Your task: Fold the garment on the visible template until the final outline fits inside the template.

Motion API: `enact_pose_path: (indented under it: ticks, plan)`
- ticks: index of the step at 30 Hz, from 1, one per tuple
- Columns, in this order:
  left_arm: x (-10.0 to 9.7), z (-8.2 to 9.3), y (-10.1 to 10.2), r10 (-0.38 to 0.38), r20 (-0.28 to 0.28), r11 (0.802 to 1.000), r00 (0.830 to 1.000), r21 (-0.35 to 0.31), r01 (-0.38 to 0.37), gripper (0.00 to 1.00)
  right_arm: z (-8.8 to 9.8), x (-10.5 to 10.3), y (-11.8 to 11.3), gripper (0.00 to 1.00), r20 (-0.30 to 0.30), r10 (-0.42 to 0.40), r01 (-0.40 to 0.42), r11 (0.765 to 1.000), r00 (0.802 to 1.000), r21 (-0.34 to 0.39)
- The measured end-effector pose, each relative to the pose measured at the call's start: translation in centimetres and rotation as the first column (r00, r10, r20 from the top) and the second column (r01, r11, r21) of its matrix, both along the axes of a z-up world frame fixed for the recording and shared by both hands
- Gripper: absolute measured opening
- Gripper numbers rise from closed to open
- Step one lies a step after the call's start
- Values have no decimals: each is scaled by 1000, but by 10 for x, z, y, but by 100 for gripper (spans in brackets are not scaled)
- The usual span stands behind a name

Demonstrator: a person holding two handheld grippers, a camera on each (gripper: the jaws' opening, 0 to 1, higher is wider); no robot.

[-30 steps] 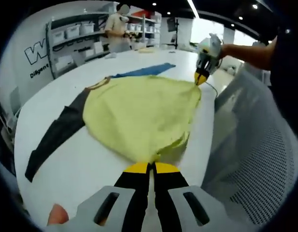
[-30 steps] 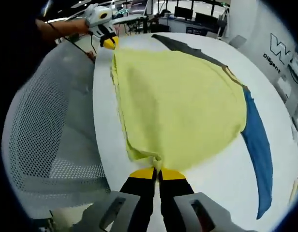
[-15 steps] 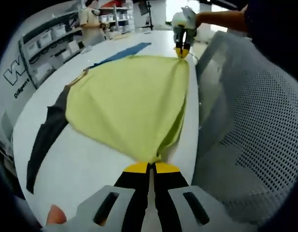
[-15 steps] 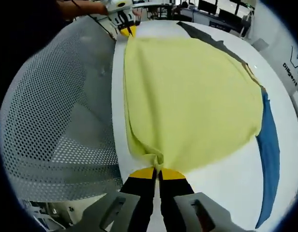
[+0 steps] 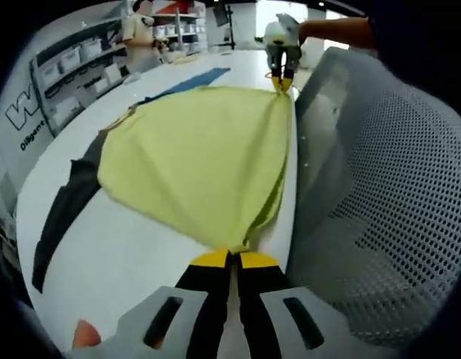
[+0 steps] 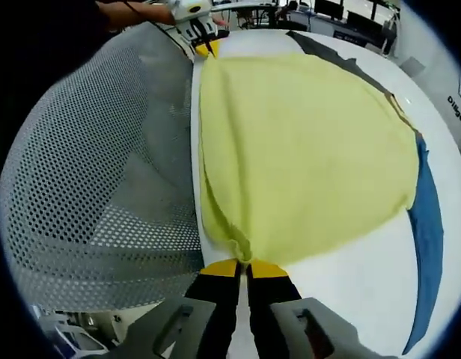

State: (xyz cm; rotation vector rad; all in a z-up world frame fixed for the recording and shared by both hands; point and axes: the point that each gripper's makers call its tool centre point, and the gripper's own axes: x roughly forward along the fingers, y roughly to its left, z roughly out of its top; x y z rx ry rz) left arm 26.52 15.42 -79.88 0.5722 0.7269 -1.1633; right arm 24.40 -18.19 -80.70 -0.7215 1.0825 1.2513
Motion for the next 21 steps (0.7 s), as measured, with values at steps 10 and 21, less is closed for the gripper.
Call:
enact_pose_path:
  ticks: [10,21]
  plan:
    - [-2,0,2,-9,-47,1000,999,-14,9,1,1,-4,0,8,-18,4,-4,1000,1000,-7]
    - [-9,11,6,3,-117,999,993,-48,-9,10,9,-4,3,8,-22,14,-14,1000,1000,-16]
